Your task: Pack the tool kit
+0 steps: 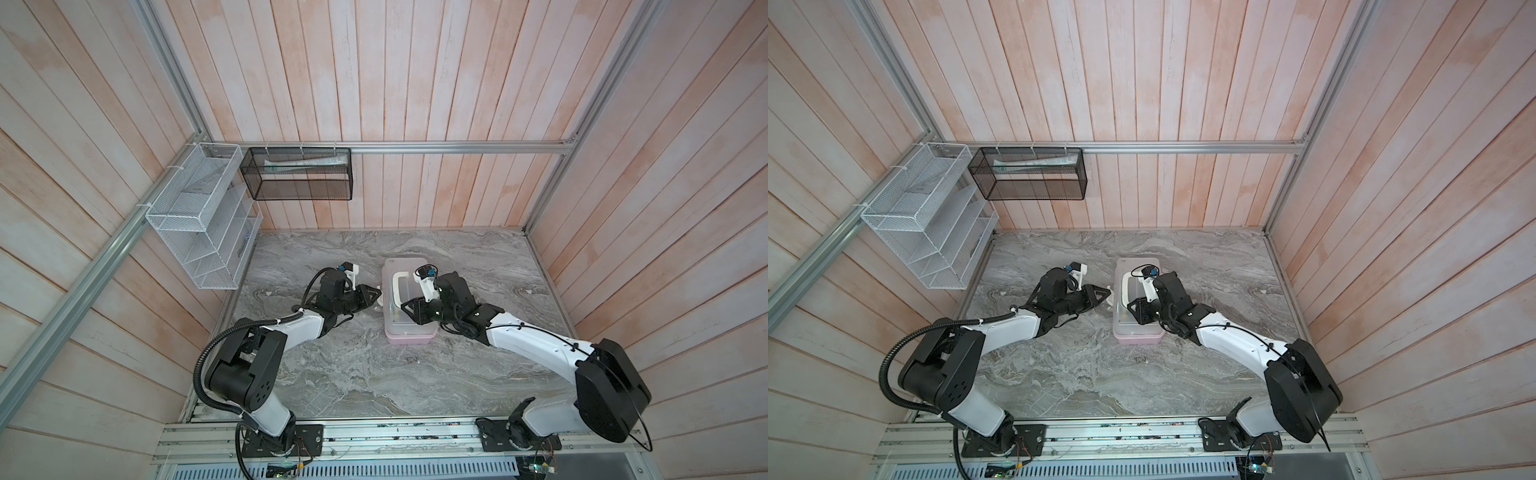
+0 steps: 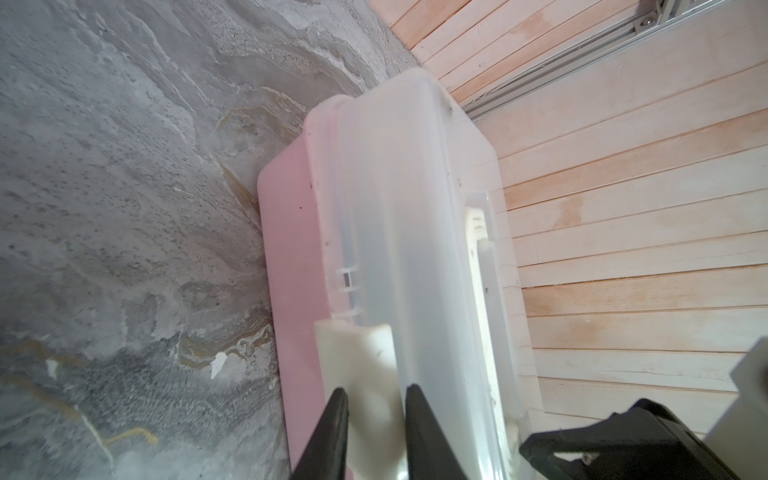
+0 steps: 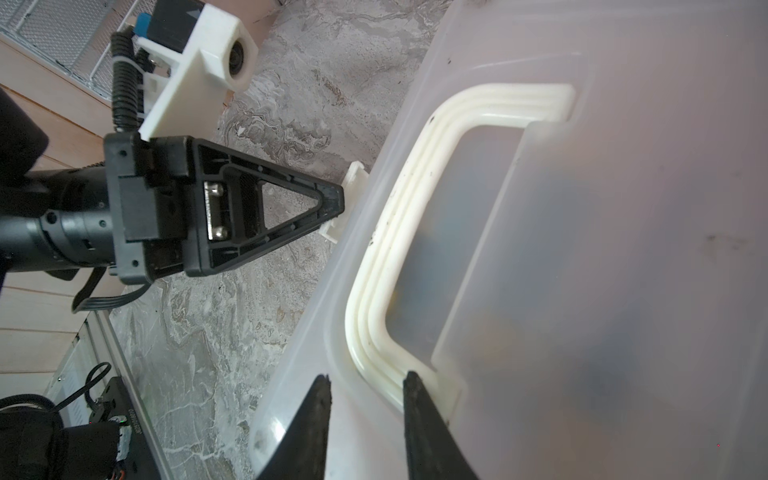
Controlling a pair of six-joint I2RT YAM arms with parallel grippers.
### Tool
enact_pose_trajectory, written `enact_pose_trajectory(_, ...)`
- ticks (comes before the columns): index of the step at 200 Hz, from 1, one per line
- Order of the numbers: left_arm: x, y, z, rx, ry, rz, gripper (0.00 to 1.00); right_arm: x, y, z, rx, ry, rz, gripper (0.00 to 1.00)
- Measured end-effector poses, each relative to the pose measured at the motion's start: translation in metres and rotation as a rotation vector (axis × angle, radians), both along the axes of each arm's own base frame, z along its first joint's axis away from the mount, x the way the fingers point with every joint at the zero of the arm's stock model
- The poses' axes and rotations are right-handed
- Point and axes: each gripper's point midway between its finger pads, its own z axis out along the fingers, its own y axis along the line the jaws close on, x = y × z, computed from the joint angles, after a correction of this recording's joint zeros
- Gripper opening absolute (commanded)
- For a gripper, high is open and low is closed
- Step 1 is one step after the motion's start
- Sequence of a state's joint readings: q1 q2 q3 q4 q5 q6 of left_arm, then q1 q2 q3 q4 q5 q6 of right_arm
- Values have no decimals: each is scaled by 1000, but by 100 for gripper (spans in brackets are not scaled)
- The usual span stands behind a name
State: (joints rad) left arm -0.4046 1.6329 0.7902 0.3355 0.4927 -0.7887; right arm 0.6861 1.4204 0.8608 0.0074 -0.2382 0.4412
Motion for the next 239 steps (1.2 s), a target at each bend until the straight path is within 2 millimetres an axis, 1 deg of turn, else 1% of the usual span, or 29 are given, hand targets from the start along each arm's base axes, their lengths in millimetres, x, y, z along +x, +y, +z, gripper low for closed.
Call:
enact_pose_trajectory(44, 1, -2, 2, 1, -9, -4, 23, 1, -1, 0, -2, -2, -5, 32)
enact_pose_trajectory(71, -3, -15, 5, -3, -21, -38, 23, 1, -1, 0, -4, -4, -7, 32)
enact_pose_trajectory(84, -4, -18, 4, -3, -24, -44, 23, 2, -2, 0, -5, -5, -11, 32)
enact_pose_trajectory(126, -2, -19, 2, -2, -23, -45, 23, 3, -2, 0, -4, -7, -13, 32)
enact_pose_trajectory(152, -1, -21, 2, 6, -27, -46, 28, 4, -1, 0, -2, -10, -12, 32)
enact_pose_trajectory(175, 0, -21, -1, 17, -27, -38, 28, 5, 0, -1, -1, -11, -13, 31)
enact_pose_trajectory(208, 1, -21, -9, 30, -11, -34, 28, 8, 0, -3, 1, -14, -19, 31)
enact_pose_trajectory(239, 1, -21, -10, 33, -11, -31, 28, 9, 0, -3, 2, -15, -19, 31)
